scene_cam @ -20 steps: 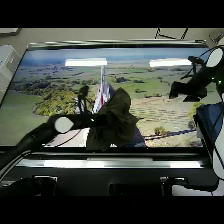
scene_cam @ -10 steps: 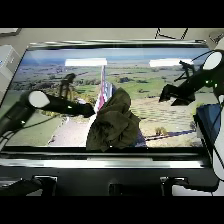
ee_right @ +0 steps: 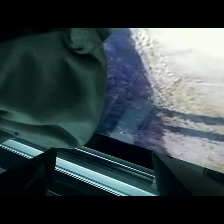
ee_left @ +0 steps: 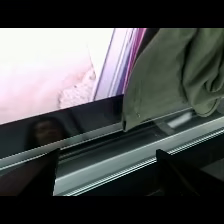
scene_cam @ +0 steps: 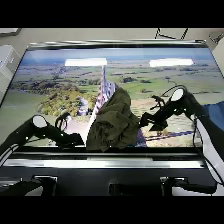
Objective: Fold the clothes and pants, and hang the long-sleeved shirts on hangers.
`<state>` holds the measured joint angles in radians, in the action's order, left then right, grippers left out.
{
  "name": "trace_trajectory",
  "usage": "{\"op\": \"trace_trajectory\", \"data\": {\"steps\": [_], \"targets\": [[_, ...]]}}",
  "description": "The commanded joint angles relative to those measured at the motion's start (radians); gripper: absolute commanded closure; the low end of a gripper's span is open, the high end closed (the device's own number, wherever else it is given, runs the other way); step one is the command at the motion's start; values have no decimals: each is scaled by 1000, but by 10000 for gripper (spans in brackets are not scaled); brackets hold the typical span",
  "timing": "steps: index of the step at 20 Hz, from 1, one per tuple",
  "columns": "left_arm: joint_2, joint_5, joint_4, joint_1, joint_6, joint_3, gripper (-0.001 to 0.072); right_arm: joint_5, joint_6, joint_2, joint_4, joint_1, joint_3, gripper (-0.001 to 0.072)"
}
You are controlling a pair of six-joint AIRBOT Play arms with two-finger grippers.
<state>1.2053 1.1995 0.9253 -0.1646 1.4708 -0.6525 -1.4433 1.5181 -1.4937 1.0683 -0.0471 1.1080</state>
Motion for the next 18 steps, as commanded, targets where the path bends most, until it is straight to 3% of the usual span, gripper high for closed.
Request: {"op": "trace_trajectory", "data": {"steps": [1,3,5,8,10,11,12,13,14,18], "targets": [[7,-137,-206,-34,-84,142,4,86,-13,-1,-43,-39,-104,16],[18,-203,-240,-59,-84,143,6,101,-12,-2,-45,-52,-113,16],[33,-267,-280,-89,-83,143,137,118,-12,-3,-56,-70,-113,17],[58,-358,-308,-142,-20,143,157,158,-12,-5,-70,-105,-121,18],[60,-383,-309,-161,2,141,628,196,-9,-11,-75,-142,-133,30],[60,-380,-310,-162,-18,138,685,211,-5,-21,-77,-162,-140,41],[56,-374,-309,-161,-34,135,686,217,-4,-32,-82,-180,-143,109],[47,-373,-307,-160,-35,133,686,216,-5,-40,-81,-198,-143,437],[32,-374,-299,-157,-35,126,687,215,-4,-39,-81,-204,-142,657],[-117,-370,-168,-63,-31,-26,687,195,-7,68,42,-144,-20,669]]}}
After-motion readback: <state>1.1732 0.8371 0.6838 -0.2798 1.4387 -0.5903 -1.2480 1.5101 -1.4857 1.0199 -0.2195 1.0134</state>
